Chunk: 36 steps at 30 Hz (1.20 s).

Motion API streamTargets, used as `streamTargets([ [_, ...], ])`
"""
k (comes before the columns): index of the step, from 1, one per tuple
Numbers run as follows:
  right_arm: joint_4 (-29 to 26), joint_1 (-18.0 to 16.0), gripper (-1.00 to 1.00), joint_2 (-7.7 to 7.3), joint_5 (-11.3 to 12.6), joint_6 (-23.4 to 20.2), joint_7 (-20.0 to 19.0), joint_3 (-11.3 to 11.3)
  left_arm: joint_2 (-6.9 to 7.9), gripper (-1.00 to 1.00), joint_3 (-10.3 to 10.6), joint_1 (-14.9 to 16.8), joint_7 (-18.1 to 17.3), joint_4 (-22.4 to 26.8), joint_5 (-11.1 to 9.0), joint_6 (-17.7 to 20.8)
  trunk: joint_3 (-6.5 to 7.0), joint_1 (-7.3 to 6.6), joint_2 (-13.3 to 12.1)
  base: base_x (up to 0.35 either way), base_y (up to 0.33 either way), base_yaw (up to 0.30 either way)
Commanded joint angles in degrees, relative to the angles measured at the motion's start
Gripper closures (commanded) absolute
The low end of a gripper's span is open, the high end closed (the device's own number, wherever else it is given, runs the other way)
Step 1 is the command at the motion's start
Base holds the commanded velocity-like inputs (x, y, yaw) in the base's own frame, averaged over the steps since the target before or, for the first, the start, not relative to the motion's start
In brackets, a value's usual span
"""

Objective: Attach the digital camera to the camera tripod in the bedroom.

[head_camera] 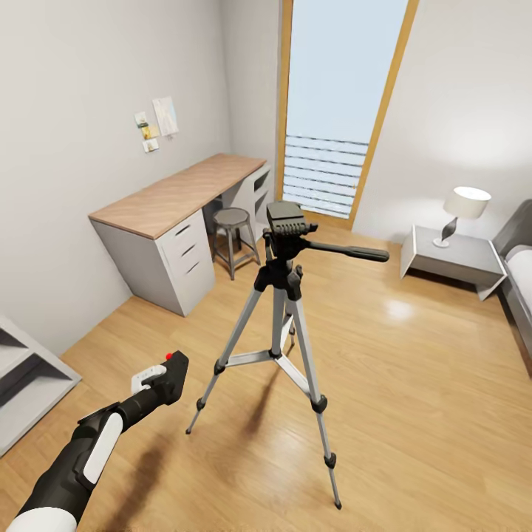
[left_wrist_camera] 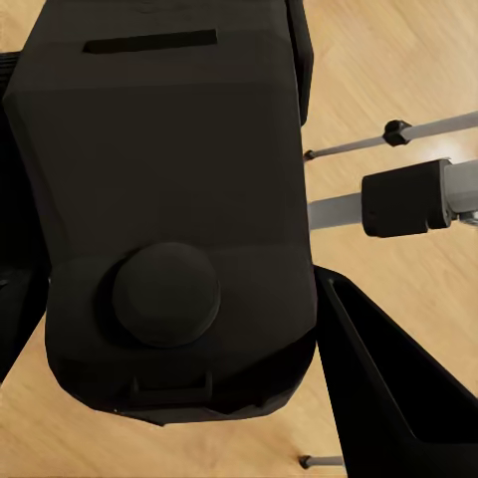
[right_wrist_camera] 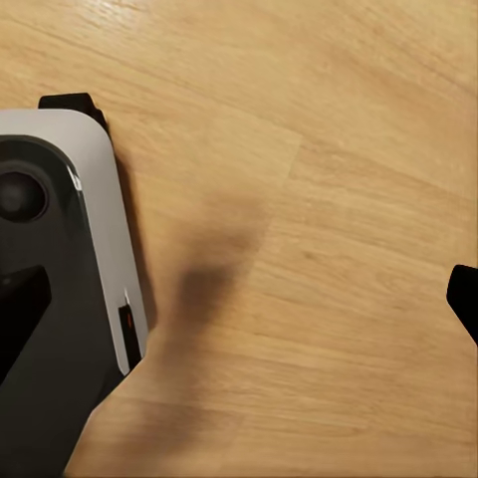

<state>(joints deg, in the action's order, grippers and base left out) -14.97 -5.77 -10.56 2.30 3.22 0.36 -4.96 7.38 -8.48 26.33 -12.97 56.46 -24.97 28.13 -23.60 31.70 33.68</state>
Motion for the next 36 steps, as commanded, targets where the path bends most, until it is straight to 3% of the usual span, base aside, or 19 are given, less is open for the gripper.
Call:
streamTargets([
  [1,0.1,0.0,-1.00,0.01,0.2,0.2,0.0,-0.1,-0.01,1.00,-0.2,0.0,-0.2,0.1,-0.3,0.4,-0.16,0.01,0.1,0.000,0.000,0.000],
  [36,0.0,0.0,-1.00,0.01,0.2,0.2,0.0,-0.1,-0.09,1.00,-0.1,0.0,-0.2,0.1,-0.1,0.4,-3.40,0.01,0.1,0.000,0.000,0.000],
])
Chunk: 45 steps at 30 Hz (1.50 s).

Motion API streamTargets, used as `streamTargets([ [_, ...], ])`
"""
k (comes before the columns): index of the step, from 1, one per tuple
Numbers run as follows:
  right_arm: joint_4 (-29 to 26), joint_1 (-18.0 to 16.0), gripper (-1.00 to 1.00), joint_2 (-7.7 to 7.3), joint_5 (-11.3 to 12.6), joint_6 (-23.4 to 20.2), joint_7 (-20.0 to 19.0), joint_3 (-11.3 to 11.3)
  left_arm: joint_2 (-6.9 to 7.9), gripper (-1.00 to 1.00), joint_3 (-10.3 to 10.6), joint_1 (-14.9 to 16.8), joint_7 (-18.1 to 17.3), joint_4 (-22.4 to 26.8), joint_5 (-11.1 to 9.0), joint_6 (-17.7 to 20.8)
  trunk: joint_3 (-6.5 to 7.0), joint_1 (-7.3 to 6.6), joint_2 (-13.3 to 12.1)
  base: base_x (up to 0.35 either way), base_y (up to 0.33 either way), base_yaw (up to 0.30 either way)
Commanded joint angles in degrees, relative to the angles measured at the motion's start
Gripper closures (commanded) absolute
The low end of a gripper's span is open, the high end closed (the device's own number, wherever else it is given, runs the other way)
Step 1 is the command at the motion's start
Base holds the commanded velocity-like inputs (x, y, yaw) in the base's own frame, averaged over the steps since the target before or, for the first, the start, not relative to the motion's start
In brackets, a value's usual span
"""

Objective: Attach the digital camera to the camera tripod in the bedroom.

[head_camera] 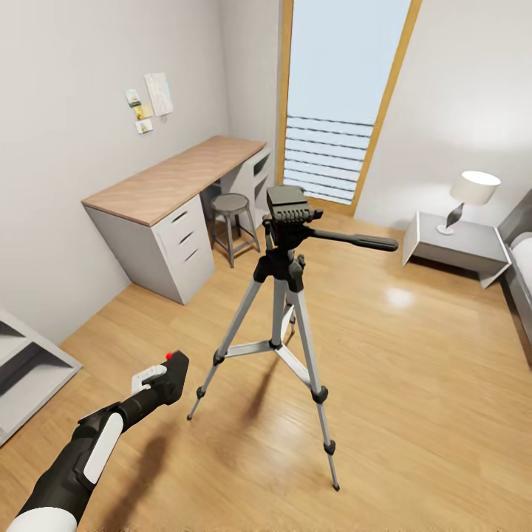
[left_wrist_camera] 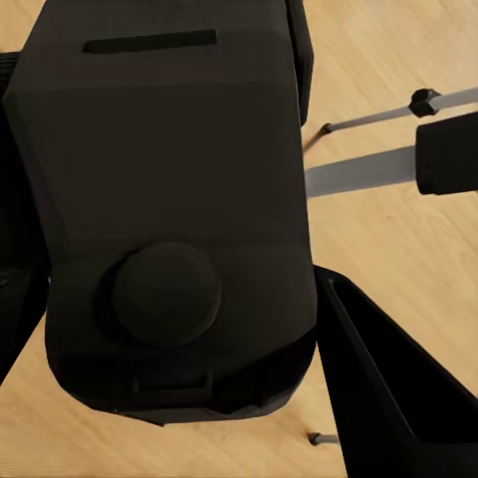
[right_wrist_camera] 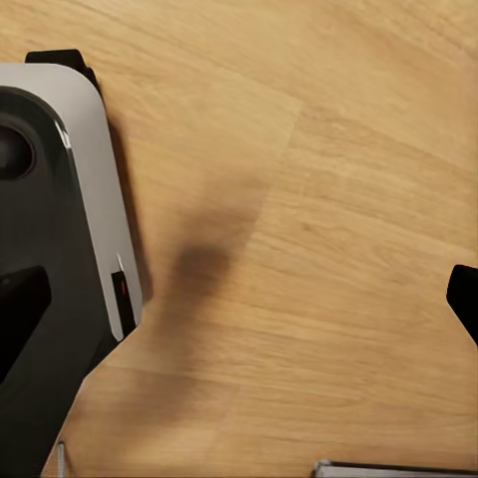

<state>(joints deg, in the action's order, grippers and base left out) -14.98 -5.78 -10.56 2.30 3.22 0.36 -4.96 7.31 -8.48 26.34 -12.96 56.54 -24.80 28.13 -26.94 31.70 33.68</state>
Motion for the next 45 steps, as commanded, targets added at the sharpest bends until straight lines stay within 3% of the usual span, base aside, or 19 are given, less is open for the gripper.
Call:
streamTargets([
  [1,0.0,0.0,-1.00,0.01,0.2,0.2,0.0,-0.1,-0.02,1.00,-0.1,0.0,-0.2,0.1,-0.2,0.4,-0.16,0.01,0.1,0.000,0.000,0.000],
  [36,0.0,0.0,-1.00,0.01,0.2,0.2,-0.1,-0.1,-0.02,1.00,-0.1,0.0,-0.2,0.1,-0.2,0.4,-3.39,0.01,0.1,0.000,0.000,0.000],
  [45,0.0,0.0,-1.00,0.01,0.0,0.3,0.5,-0.2,-0.02,1.00,-0.1,0.0,-0.2,0.1,-0.2,0.4,-3.67,0.01,0.1,0.000,0.000,0.000],
])
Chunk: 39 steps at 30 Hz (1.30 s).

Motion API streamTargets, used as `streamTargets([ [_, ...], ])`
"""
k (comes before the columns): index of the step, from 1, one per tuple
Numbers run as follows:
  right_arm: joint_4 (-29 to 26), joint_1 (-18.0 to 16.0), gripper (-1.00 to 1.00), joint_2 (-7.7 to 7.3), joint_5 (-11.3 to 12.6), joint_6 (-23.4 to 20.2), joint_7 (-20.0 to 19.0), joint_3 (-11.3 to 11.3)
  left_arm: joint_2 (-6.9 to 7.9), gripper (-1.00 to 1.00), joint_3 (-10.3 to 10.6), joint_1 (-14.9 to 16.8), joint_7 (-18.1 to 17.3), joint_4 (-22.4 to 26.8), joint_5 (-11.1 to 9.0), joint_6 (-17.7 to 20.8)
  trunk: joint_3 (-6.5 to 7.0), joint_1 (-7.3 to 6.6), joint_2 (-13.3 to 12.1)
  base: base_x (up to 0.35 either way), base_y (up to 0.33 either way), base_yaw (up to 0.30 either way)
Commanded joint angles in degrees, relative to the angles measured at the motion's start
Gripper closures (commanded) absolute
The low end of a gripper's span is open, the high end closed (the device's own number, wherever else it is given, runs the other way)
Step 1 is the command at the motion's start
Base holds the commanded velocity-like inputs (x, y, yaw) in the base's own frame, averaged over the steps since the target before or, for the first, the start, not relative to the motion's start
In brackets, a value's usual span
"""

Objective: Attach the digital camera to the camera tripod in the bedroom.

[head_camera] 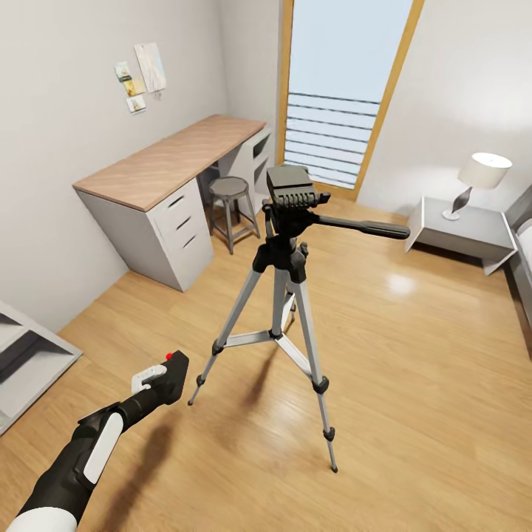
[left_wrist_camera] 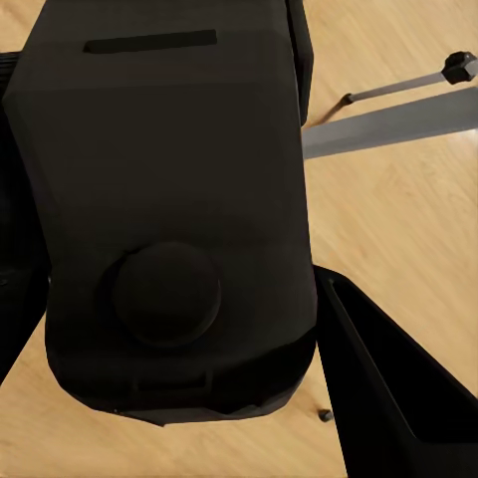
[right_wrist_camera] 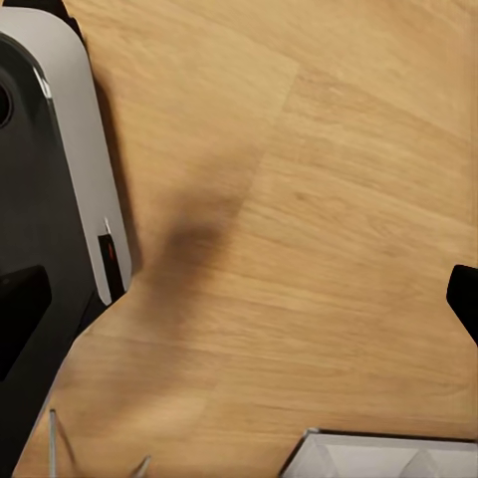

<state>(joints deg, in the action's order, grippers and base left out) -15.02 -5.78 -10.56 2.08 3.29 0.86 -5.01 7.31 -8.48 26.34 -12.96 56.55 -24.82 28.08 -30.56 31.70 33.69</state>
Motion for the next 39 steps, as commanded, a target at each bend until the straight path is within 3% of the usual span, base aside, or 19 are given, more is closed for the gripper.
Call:
streamTargets([
  [1,0.0,0.0,-1.00,0.01,0.2,0.2,0.0,-0.2,-0.02,1.00,-0.1,0.0,-0.2,0.1,-0.2,0.4,-0.06,0.01,0.1,0.000,0.000,0.000],
  [24,-0.9,0.0,-1.00,0.01,0.3,0.3,0.4,-0.3,-0.11,1.00,0.0,0.0,-0.2,0.5,0.3,0.4,-0.05,0.01,0.1,0.000,0.000,0.000],
  [39,-0.9,0.0,-1.00,0.01,0.3,1.2,0.5,-0.5,-0.11,1.00,0.1,0.0,-0.1,0.8,0.3,0.4,1.09,0.01,0.1,0.000,0.000,0.000],
])
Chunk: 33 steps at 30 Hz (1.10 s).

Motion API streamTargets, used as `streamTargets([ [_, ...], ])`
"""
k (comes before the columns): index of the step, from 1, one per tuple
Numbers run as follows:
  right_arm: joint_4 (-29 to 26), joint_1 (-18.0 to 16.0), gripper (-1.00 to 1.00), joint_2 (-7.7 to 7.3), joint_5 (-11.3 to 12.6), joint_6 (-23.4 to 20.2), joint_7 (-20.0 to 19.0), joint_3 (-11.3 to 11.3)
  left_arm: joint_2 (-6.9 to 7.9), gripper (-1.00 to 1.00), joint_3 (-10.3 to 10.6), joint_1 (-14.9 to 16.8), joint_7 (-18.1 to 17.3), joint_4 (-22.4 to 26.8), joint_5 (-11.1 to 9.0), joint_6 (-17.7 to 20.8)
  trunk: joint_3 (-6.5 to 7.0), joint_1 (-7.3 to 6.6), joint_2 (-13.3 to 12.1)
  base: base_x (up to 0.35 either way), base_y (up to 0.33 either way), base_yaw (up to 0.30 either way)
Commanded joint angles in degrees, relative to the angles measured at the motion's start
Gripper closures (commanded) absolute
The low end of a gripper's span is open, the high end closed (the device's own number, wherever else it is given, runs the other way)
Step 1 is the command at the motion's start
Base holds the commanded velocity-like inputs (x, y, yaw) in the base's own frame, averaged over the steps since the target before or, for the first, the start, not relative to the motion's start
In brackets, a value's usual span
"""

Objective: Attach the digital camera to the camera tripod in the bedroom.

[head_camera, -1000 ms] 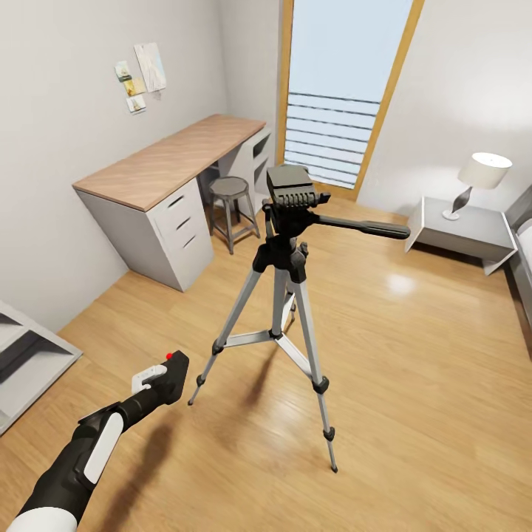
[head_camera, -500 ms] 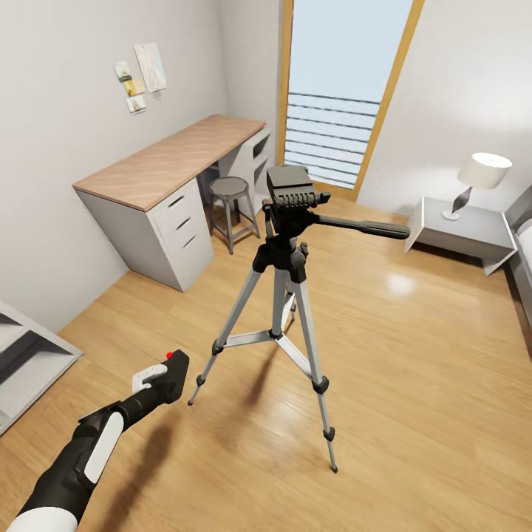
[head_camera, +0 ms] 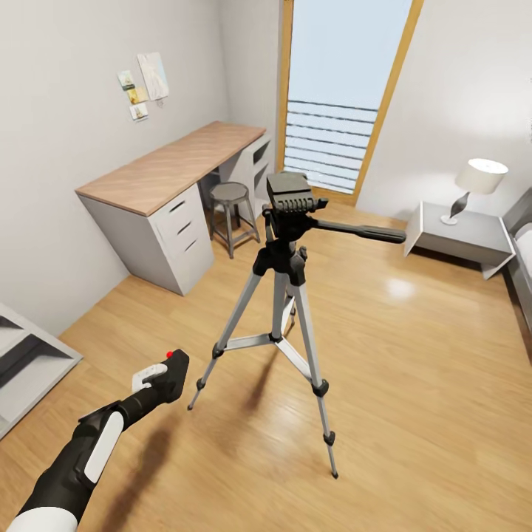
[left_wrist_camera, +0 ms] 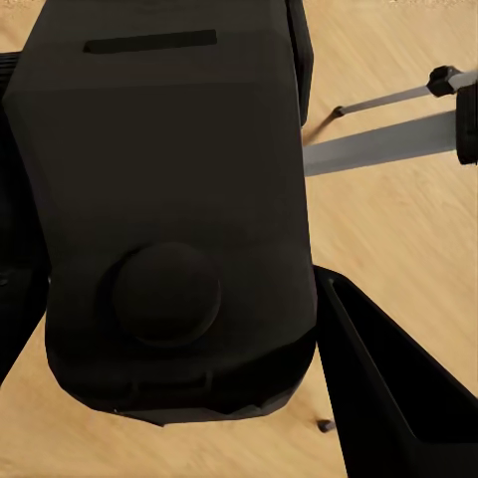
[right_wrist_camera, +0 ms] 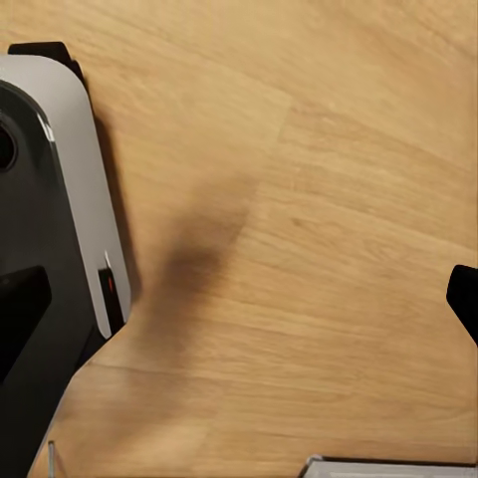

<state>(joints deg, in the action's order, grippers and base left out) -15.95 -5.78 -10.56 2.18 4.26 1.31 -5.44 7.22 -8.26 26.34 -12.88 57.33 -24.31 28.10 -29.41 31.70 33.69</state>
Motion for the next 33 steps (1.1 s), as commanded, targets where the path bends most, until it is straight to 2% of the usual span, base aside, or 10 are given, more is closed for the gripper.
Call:
streamTargets([
  [1,0.0,0.0,-1.00,0.01,0.3,0.3,0.0,-0.1,-0.02,1.00,-0.1,0.0,-0.2,0.1,-0.2,0.4,0.04,0.02,0.1,0.000,0.000,0.000],
  [16,0.0,0.0,-1.00,0.01,0.3,0.4,0.0,0.0,-0.13,1.00,0.0,0.0,-0.1,0.3,-0.3,0.4,1.35,0.02,0.1,0.000,0.000,0.000],
  [33,0.0,0.0,-1.00,0.01,0.3,0.4,0.0,-0.1,-0.20,1.00,-0.1,0.0,-0.2,0.3,-0.3,0.4,1.47,0.02,0.1,0.104,0.000,0.000],
])
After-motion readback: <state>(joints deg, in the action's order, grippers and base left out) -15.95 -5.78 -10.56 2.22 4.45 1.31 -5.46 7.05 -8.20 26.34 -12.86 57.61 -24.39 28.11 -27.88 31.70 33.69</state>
